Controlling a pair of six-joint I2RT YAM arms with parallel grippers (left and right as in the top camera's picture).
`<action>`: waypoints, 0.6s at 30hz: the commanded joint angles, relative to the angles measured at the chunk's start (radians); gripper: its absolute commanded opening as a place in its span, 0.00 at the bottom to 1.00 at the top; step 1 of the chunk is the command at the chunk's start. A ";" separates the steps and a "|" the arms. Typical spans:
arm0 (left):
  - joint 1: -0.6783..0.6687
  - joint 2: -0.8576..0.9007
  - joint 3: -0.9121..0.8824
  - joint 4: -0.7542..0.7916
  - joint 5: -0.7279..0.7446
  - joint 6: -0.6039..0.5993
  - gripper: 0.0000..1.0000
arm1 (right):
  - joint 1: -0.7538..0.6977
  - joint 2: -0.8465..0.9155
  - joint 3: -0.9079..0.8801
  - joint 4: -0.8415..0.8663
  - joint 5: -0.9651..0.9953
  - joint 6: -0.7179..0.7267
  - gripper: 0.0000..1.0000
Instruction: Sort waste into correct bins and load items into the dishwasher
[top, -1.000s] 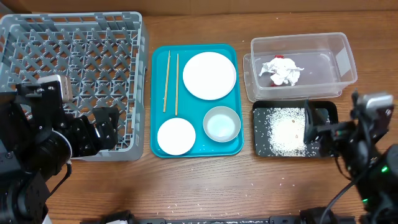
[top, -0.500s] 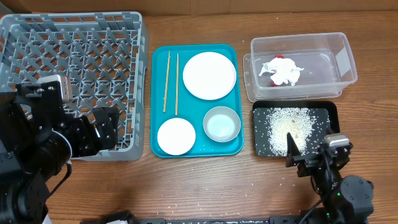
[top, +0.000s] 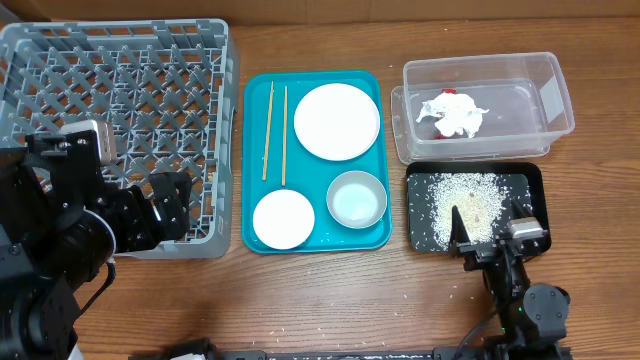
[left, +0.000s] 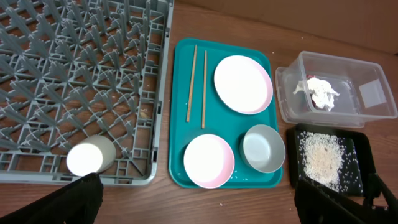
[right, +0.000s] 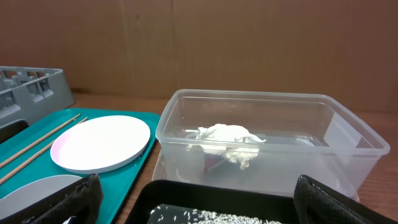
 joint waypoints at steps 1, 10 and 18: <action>-0.004 0.000 0.004 0.002 0.014 0.023 1.00 | -0.008 -0.012 -0.023 0.029 0.000 -0.001 1.00; -0.004 0.002 0.004 0.002 0.015 0.023 1.00 | -0.008 -0.012 -0.023 0.024 0.002 -0.001 1.00; -0.003 0.002 0.004 0.002 0.014 0.023 1.00 | -0.008 -0.012 -0.023 0.024 0.002 -0.001 1.00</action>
